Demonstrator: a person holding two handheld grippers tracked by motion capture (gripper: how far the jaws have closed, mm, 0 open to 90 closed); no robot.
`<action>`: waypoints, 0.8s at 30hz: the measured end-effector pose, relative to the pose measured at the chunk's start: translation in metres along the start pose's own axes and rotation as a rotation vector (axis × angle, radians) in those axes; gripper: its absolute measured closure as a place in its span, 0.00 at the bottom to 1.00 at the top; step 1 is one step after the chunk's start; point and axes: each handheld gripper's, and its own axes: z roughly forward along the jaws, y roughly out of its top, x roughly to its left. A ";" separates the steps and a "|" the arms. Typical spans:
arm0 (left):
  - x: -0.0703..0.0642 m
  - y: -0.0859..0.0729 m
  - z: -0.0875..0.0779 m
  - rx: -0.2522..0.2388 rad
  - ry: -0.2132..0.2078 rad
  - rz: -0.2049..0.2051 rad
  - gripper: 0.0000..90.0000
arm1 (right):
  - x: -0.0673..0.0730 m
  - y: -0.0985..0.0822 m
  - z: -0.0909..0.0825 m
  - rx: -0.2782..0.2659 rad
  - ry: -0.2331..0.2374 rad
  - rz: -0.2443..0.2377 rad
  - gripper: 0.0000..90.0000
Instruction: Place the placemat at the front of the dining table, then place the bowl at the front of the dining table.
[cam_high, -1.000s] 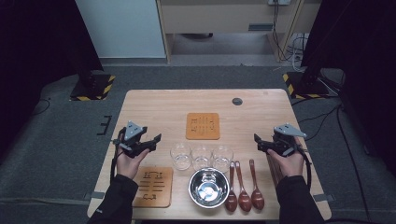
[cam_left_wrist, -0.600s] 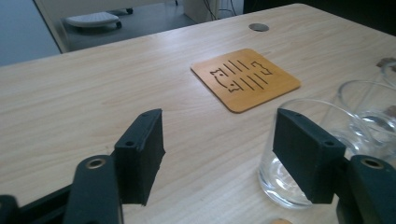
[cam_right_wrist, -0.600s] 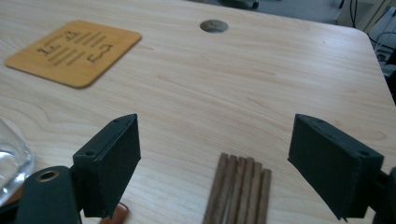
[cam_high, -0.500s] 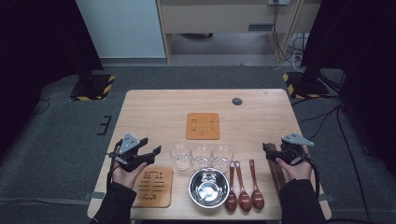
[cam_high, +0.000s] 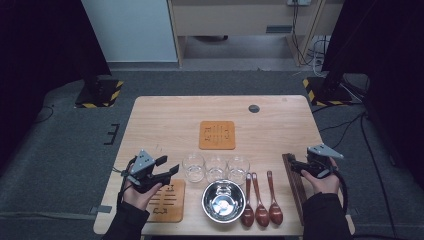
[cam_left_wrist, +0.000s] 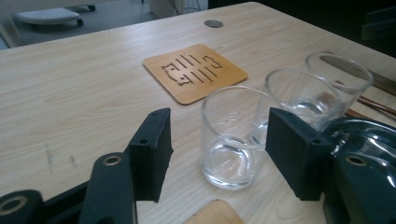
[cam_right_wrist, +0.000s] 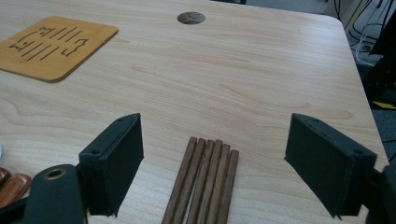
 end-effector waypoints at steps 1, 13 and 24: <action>-0.003 0.000 0.001 0.005 -0.010 0.001 0.45 | -0.001 -0.001 0.000 0.004 -0.004 0.000 0.21; -0.031 -0.005 0.008 0.044 -0.110 0.037 0.45 | -0.006 -0.007 0.002 0.027 -0.010 0.006 0.21; -0.050 -0.008 0.017 0.082 -0.141 0.078 0.48 | -0.017 -0.011 0.001 0.033 -0.028 0.034 0.19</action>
